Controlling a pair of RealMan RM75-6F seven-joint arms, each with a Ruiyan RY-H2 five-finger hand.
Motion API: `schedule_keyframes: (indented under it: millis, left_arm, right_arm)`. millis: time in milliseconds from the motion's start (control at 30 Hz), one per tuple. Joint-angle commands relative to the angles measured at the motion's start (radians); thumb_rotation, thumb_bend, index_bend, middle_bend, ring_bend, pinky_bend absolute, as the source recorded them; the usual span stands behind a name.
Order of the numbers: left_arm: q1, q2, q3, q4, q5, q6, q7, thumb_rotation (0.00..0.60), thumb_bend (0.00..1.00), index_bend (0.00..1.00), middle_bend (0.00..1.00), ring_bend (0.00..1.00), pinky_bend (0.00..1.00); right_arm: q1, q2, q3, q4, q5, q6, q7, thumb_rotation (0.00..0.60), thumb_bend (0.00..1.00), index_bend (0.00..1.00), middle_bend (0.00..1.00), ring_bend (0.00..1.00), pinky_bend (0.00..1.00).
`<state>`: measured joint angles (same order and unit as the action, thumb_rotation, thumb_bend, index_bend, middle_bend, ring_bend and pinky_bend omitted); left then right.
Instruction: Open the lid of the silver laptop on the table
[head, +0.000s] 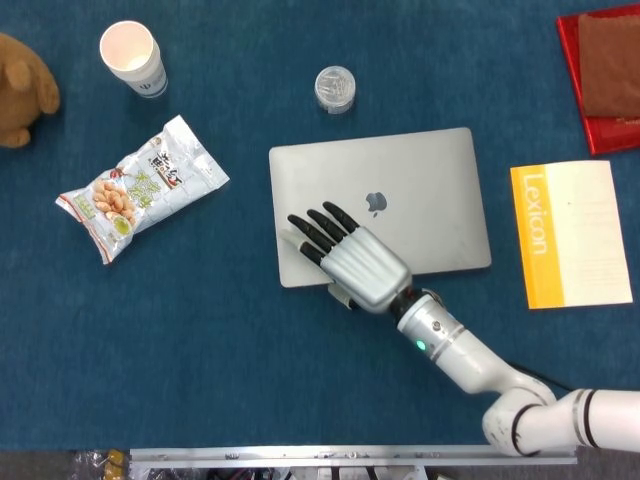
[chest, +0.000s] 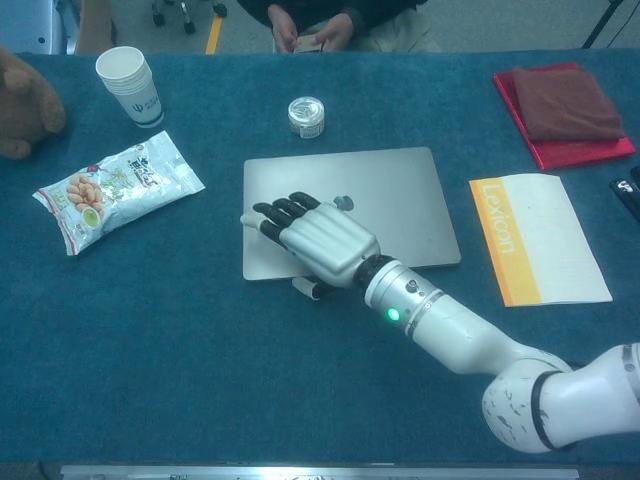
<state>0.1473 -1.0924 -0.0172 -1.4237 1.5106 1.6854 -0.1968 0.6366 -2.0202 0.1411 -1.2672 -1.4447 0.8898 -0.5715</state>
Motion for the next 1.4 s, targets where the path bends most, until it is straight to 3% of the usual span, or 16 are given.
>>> schedule_keyframes:
  millis: [33,200,367,700,900,1167,1400]
  left_arm:
    - [0.001,0.000,0.000,0.001,-0.001,0.000,-0.002,0.600,0.11,0.02,0.00,0.00,0.02]
    - [0.002,-0.001,0.001,0.004,-0.002,-0.002,-0.003,0.600,0.11,0.02,0.00,0.00,0.02]
    - [0.002,-0.002,0.000,0.004,0.001,0.000,-0.004,0.600,0.11,0.02,0.00,0.00,0.02]
    - [0.000,0.006,0.003,-0.020,0.024,0.012,0.010,0.600,0.11,0.02,0.00,0.00,0.02]
    - [-0.001,0.011,0.005,-0.039,0.030,0.013,0.019,0.600,0.11,0.02,0.00,0.00,0.02]
    - [-0.015,0.012,0.006,-0.061,0.042,0.002,0.052,0.600,0.11,0.02,0.00,0.00,0.02]
    - [-0.025,0.006,0.007,-0.071,0.045,-0.012,0.075,0.600,0.11,0.02,0.00,0.00,0.02]
  right_arm:
    - [0.016,-0.011,0.014,0.016,0.013,0.004,-0.009,0.600,0.32,0.00,0.00,0.00,0.06]
    - [0.031,-0.012,0.020,0.014,0.034,0.001,-0.013,0.600,0.32,0.00,0.00,0.00,0.06]
    - [0.021,0.037,-0.015,-0.054,0.029,0.013,-0.001,0.600,0.32,0.00,0.00,0.00,0.06]
    - [-0.016,0.260,-0.047,-0.216,-0.012,0.093,0.040,0.600,0.32,0.00,0.00,0.00,0.06]
    - [-0.052,0.420,-0.071,-0.269,-0.038,0.148,0.085,0.600,0.23,0.00,0.00,0.00,0.06]
    - [-0.105,0.577,-0.106,-0.260,-0.051,0.207,0.134,0.600,0.18,0.00,0.00,0.00,0.06]
    - [-0.126,0.604,-0.128,-0.170,-0.030,0.193,0.161,0.600,0.18,0.00,0.00,0.00,0.06]
